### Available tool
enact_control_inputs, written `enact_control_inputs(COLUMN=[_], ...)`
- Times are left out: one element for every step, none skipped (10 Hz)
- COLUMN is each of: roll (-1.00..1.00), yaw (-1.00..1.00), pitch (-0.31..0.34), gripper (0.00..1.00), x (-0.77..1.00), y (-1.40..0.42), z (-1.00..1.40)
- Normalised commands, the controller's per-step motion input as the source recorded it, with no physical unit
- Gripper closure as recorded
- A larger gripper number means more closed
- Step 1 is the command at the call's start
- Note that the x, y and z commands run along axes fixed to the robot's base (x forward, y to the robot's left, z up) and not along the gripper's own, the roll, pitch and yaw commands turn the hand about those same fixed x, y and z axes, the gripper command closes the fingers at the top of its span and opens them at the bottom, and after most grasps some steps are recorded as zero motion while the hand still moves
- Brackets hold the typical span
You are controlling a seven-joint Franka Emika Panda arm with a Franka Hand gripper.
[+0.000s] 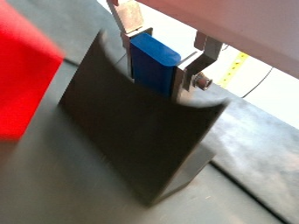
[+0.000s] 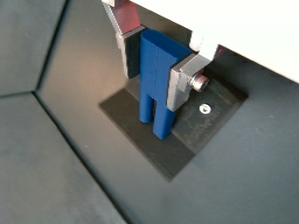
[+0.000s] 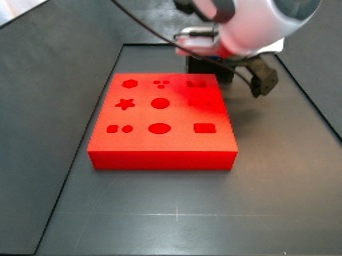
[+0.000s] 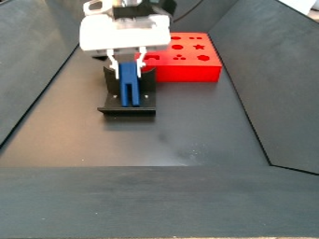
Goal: Pick up the square-circle object. Move up. Rotate the square-circle object. Place the square-circle object on the fixture. Regrasp the square-circle object. Move to above the board. Insert the square-circle object.
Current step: Move to above the board.
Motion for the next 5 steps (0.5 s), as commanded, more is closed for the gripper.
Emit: enact_control_inputs(roll=[-0.19,-0.17,-0.13,-0.09,-0.08], yaw=[-0.14,-0.09,-0.03,0.02,0.04], pitch=[0.111,0.13,0.146,0.156,0.155], gripper=[1.0,1.0,1.0,1.0,1.0], x=[0.03,0.02,0.02,0.02,0.01], y=[-0.04,-0.04,-0.04,-0.04,-0.04], z=[1.0,1.0,1.0,1.0,1.0])
